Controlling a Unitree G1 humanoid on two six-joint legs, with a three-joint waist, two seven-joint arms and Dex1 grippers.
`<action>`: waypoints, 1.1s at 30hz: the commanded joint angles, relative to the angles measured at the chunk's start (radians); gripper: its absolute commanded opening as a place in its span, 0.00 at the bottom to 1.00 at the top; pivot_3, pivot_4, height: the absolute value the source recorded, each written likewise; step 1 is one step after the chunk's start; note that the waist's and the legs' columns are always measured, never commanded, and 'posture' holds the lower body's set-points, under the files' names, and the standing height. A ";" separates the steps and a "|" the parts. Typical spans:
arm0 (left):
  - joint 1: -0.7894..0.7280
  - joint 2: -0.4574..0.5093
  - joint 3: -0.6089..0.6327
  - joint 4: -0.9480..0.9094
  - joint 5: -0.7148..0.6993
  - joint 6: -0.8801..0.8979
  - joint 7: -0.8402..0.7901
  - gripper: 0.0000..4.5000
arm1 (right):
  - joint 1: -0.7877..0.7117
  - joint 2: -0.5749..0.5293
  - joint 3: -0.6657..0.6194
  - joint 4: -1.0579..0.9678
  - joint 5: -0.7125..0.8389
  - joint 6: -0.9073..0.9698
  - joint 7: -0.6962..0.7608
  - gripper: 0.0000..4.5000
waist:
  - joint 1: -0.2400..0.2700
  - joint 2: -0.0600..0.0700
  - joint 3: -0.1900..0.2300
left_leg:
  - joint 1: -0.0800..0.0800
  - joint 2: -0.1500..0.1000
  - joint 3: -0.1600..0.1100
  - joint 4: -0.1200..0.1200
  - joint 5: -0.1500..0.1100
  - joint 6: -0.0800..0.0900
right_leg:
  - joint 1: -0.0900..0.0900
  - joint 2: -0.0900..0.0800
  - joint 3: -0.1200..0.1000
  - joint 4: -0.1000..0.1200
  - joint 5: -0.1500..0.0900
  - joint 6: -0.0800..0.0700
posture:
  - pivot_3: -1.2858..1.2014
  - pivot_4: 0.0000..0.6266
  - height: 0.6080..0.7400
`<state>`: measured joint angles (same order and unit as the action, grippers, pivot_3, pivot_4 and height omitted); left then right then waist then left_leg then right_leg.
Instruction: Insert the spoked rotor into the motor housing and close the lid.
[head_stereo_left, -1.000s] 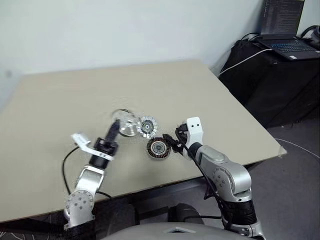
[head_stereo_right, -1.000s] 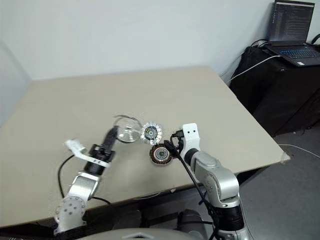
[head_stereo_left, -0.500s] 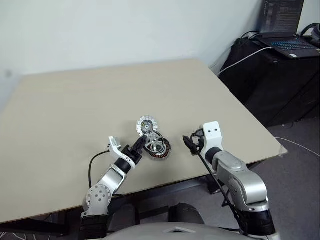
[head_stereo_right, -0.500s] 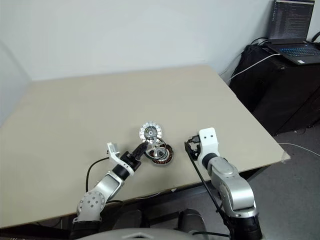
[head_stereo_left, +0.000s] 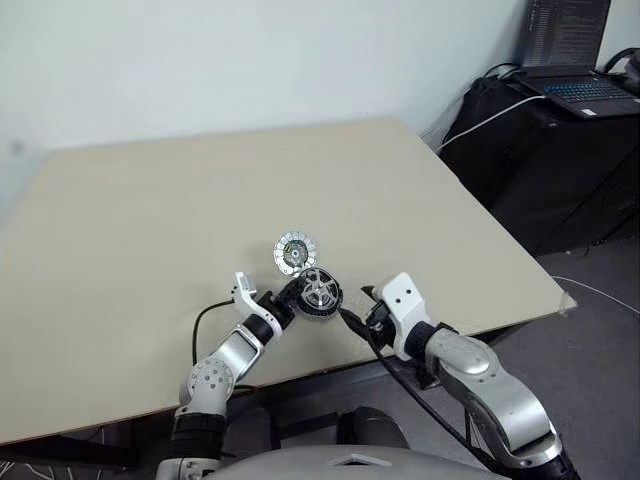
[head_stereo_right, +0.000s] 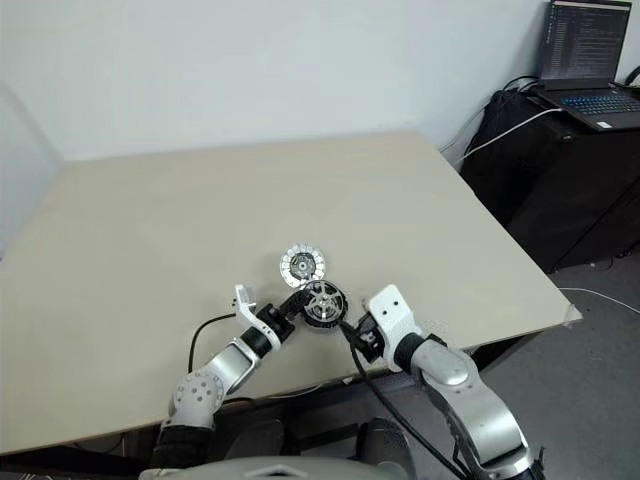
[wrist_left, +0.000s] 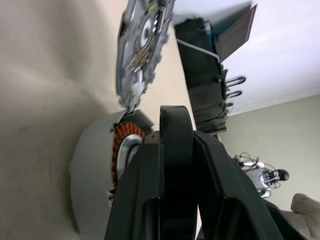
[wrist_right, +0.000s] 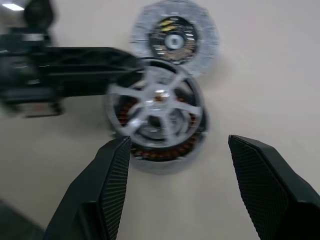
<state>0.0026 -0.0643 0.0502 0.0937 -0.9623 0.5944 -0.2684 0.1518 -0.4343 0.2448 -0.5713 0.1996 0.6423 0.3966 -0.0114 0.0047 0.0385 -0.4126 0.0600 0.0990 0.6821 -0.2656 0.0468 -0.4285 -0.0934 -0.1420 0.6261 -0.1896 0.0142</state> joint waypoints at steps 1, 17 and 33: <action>-0.038 -0.109 -0.026 0.021 0.003 -0.010 -0.030 0.18 | -0.003 -0.004 -0.002 -0.038 -0.003 -0.035 0.016 0.74 | 0.001 0.000 0.000 | 0.000 0.000 0.000 0.000 0.000 0.000 | 0.000 0.000 0.000 0.000 0.000 0.000 | 0.52 0.00 1.00; -0.021 -0.103 -0.014 -0.022 -0.052 0.023 -0.041 0.18 | -0.003 0.000 0.004 -0.031 -0.018 -0.026 0.021 0.74 | 0.001 -0.001 0.000 | 0.000 0.000 0.000 0.000 0.000 0.000 | 0.000 0.000 0.000 0.000 0.000 0.000 | 0.52 0.00 1.00; -0.017 -0.087 -0.016 -0.016 -0.029 0.034 -0.024 0.84 | -0.005 0.005 0.010 -0.031 -0.025 -0.022 0.019 0.74 | 0.001 -0.001 0.000 | 0.000 0.000 0.000 0.001 0.000 0.000 | 0.001 0.000 0.000 0.000 0.000 0.000 | 0.52 0.00 1.00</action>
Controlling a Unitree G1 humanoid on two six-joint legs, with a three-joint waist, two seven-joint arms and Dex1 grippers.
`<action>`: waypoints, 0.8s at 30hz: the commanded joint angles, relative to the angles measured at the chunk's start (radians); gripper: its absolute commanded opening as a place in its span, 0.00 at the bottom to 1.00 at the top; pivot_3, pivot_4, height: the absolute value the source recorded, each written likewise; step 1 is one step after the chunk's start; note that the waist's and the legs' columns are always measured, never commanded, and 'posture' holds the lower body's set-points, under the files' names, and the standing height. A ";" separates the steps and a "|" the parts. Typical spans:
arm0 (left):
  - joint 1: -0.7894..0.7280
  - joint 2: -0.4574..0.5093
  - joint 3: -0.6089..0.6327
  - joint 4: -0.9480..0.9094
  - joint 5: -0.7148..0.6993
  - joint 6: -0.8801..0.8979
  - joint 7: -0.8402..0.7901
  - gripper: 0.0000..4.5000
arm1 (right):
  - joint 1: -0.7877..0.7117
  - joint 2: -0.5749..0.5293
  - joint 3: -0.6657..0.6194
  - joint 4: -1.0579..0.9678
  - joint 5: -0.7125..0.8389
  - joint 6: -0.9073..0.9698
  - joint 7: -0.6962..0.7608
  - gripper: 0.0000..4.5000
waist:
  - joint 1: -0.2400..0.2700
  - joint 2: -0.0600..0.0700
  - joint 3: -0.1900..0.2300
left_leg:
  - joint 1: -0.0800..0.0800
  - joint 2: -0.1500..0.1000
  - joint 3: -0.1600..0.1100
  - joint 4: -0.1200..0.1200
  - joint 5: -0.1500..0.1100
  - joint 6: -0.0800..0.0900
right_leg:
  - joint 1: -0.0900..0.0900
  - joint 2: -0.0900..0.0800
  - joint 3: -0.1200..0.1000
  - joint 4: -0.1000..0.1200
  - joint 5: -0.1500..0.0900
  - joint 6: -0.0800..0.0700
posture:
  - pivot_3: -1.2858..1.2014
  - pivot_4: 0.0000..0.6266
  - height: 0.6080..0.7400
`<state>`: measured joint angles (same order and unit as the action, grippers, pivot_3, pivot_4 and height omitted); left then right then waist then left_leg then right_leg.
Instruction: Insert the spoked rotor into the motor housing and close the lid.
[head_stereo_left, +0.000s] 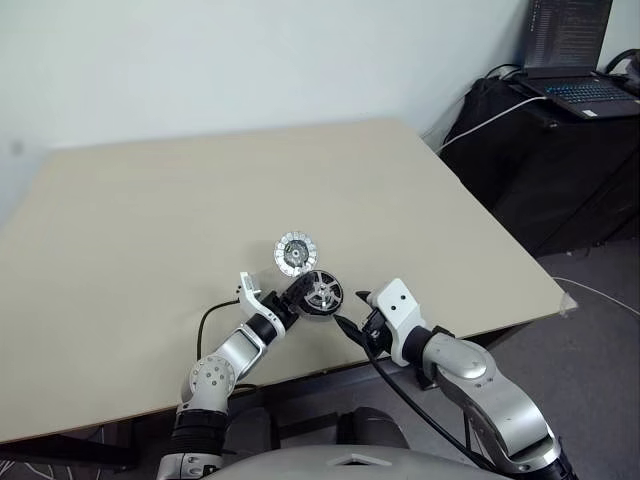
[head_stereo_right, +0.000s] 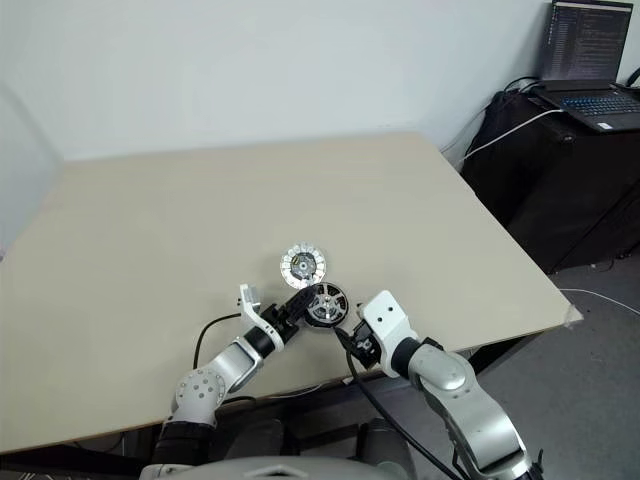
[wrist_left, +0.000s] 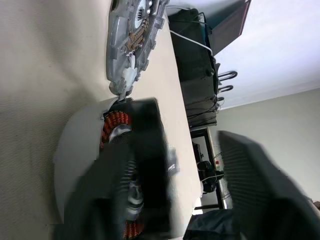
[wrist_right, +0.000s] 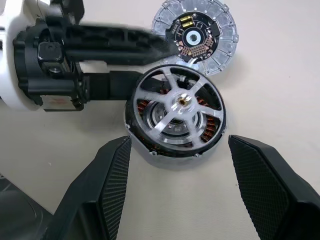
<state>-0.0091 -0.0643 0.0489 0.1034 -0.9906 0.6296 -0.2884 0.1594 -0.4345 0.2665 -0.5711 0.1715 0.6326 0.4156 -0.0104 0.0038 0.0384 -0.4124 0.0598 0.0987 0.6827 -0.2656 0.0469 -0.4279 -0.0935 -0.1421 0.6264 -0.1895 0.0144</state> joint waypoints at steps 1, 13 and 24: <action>-0.004 -0.085 -0.015 -0.029 0.000 -0.001 -0.005 0.91 | -0.012 0.006 -0.012 -0.032 0.003 -0.013 0.000 0.74 | 0.000 0.000 0.000 | 0.000 0.000 0.000 0.000 0.000 0.000 | 0.000 0.000 0.000 0.000 0.000 0.000 | 0.52 0.00 1.00; 0.049 -0.041 -0.026 -0.169 0.005 -0.028 -0.110 0.99 | -0.022 0.008 -0.007 -0.022 0.004 -0.013 0.013 0.74 | 0.000 -0.001 0.001 | -0.001 0.000 0.000 0.000 0.000 0.000 | -0.001 0.000 0.000 0.000 0.000 0.000 | 0.52 0.00 1.00; 0.080 -0.029 -0.042 -0.187 0.069 -0.085 -0.159 0.99 | -0.032 0.008 -0.007 -0.013 0.000 -0.016 0.026 0.74 | 0.000 -0.001 0.001 | -0.001 0.000 0.000 0.001 0.000 0.000 | 0.000 0.000 0.000 0.000 0.000 0.000 | 0.52 0.00 1.00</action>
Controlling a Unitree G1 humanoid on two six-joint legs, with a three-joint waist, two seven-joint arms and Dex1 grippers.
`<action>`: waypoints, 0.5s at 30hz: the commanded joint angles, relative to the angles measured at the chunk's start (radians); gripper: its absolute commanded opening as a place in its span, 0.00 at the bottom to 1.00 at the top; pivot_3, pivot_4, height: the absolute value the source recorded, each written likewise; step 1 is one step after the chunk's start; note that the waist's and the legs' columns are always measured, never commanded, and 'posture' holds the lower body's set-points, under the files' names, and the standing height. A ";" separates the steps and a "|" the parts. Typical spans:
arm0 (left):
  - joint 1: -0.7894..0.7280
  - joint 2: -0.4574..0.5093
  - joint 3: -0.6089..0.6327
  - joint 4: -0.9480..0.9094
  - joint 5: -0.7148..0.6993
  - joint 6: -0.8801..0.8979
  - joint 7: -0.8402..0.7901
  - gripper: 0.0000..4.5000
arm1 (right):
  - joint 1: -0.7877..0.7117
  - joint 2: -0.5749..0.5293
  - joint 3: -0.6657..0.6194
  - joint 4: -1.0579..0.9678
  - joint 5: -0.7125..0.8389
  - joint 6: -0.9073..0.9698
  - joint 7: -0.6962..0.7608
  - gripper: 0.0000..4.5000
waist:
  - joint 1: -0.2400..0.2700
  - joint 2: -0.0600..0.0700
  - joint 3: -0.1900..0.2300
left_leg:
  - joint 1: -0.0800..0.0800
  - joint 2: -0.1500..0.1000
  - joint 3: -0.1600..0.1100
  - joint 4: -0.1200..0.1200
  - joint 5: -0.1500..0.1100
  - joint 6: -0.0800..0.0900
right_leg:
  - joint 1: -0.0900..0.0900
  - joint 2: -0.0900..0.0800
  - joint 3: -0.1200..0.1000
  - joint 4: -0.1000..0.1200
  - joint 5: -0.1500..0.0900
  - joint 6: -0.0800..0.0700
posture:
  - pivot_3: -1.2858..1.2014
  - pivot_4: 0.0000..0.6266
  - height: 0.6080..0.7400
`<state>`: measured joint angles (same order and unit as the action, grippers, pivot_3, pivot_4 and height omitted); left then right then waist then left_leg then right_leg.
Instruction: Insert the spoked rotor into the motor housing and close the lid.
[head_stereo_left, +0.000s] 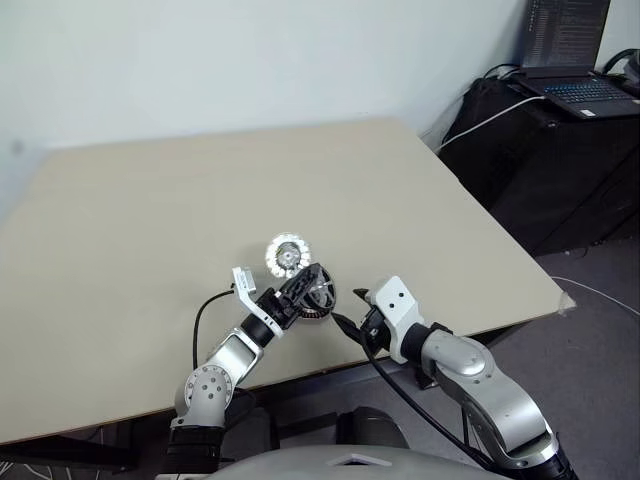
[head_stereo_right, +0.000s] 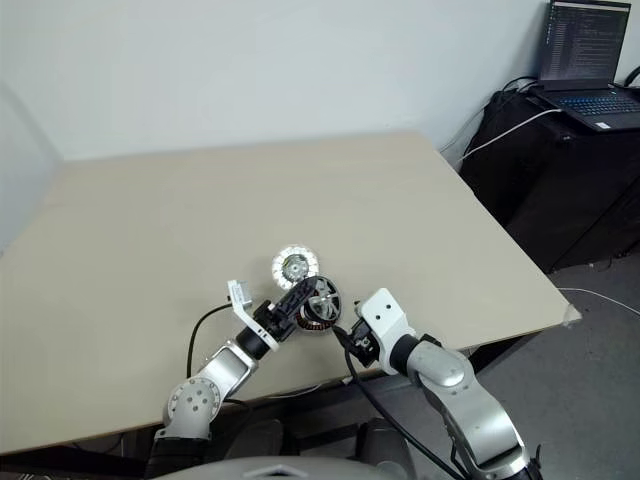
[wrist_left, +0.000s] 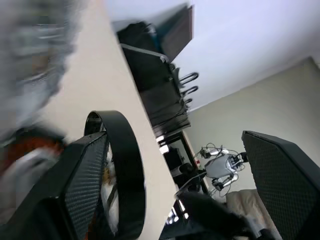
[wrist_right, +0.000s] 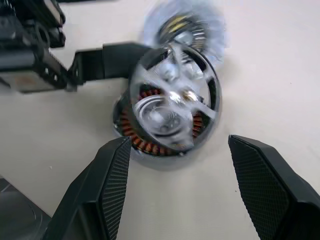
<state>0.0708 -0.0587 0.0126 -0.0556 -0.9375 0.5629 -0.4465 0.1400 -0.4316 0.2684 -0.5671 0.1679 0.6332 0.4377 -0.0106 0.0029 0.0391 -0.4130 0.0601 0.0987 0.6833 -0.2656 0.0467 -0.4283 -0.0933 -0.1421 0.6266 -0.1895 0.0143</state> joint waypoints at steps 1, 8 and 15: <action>0.001 -0.032 -0.003 -0.027 0.022 -0.021 0.006 0.99 | -0.013 0.005 -0.010 -0.016 0.004 -0.016 0.004 0.74 | 0.000 0.000 0.000 | 0.000 0.000 0.000 0.000 0.000 0.000 | 0.000 0.000 0.000 0.000 0.000 0.000 | 0.52 0.00 1.00; 0.007 -0.033 0.011 -0.018 0.049 -0.028 0.028 0.99 | -0.017 0.004 -0.010 -0.010 0.000 -0.020 0.003 0.74 | 0.000 0.000 0.000 | 0.000 0.000 0.000 0.000 0.000 0.000 | 0.000 0.000 0.000 0.000 0.000 0.000 | 0.52 0.00 1.00; 0.020 -0.033 0.002 -0.019 0.125 -0.080 0.057 0.99 | -0.017 0.005 -0.009 -0.009 -0.002 -0.021 0.003 0.74 | 0.000 0.000 0.000 | 0.000 0.000 0.000 0.000 0.000 0.000 | 0.000 0.000 0.000 0.000 0.000 0.000 | 0.52 0.00 1.00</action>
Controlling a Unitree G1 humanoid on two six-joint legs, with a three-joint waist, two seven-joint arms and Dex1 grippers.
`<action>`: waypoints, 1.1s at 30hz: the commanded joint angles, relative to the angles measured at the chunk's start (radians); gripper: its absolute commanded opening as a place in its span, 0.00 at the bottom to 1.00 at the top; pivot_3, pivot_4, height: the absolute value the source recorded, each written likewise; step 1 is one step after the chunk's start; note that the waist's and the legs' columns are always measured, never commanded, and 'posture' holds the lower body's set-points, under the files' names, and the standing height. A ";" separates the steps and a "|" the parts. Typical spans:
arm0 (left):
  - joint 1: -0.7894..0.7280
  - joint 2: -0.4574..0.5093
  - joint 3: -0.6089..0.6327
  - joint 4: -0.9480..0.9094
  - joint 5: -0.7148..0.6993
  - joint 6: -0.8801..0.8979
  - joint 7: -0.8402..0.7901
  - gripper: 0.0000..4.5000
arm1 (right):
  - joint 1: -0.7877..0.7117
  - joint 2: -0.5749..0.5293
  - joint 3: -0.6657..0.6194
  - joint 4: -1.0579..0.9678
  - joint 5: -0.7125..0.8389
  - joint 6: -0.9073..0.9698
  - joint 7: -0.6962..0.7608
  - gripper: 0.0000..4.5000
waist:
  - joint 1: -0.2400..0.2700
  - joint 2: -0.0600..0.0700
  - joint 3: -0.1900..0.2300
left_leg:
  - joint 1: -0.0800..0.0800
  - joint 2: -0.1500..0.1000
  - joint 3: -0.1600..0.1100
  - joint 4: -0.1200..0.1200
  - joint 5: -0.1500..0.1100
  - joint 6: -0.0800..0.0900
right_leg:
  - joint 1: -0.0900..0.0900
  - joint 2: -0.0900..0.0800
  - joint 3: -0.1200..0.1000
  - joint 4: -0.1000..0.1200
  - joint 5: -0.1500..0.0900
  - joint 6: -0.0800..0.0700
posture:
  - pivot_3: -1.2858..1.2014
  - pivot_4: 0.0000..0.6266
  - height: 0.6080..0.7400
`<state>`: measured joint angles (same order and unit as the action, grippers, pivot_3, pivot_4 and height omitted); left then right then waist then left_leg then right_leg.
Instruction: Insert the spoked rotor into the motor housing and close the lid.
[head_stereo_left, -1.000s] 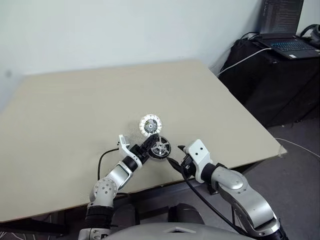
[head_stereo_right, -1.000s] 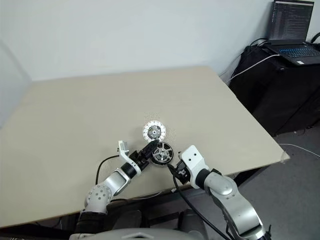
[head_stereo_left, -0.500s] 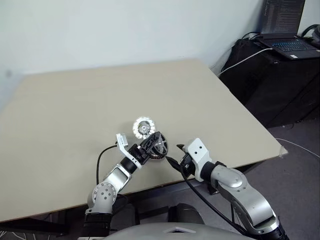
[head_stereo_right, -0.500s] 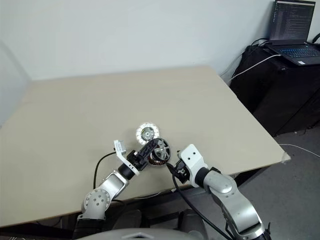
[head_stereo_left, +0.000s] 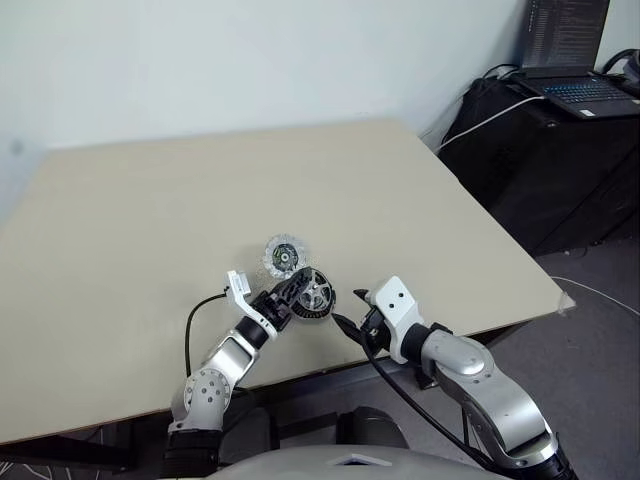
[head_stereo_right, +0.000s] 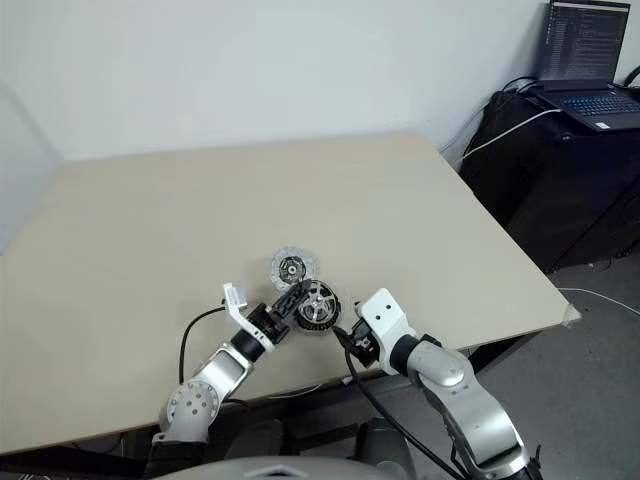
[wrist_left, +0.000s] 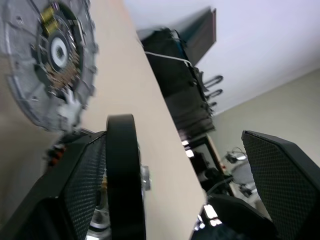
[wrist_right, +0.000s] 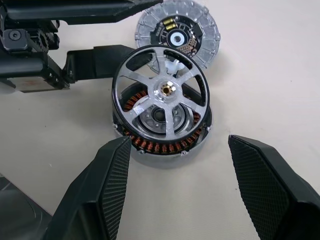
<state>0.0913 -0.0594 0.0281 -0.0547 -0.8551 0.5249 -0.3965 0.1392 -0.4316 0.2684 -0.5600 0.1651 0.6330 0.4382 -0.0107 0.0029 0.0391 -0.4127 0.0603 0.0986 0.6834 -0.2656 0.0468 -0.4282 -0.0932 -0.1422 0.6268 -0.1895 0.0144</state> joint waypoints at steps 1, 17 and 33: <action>0.002 -0.029 -0.016 -0.021 0.053 -0.048 0.008 0.99 | -0.016 0.005 -0.009 -0.016 0.001 -0.021 0.003 0.74 | 0.000 0.000 0.000 | 0.000 0.000 0.000 0.000 0.000 0.000 | 0.000 0.000 0.000 0.000 0.000 0.000 | 0.52 0.00 1.00; 0.040 0.081 -0.117 -0.097 0.302 -0.181 -0.064 0.99 | -0.021 0.004 -0.011 -0.012 0.001 -0.022 0.011 0.74 | 0.000 0.000 0.000 | 0.000 0.000 0.000 0.000 0.000 0.000 | 0.000 0.000 0.000 0.000 0.000 0.000 | 0.52 0.00 1.00; 0.235 0.156 -0.096 -0.229 0.496 -0.440 -0.036 0.99 | -0.096 0.082 -0.022 0.071 -0.014 -0.013 -0.050 0.74 | 0.000 0.002 0.000 | 0.000 0.001 0.001 0.000 0.000 0.000 | -0.001 -0.001 0.000 0.000 0.000 0.000 | 0.52 0.00 1.00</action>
<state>0.3227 0.0885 -0.0588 -0.2382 -0.3873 0.1142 -0.4416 0.0667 -0.3586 0.2496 -0.4807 0.1557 0.6219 0.3963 -0.0103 0.0049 0.0391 -0.4127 0.0608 0.0991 0.6831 -0.2658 0.0465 -0.4289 -0.0939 -0.1422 0.6268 -0.1895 0.0144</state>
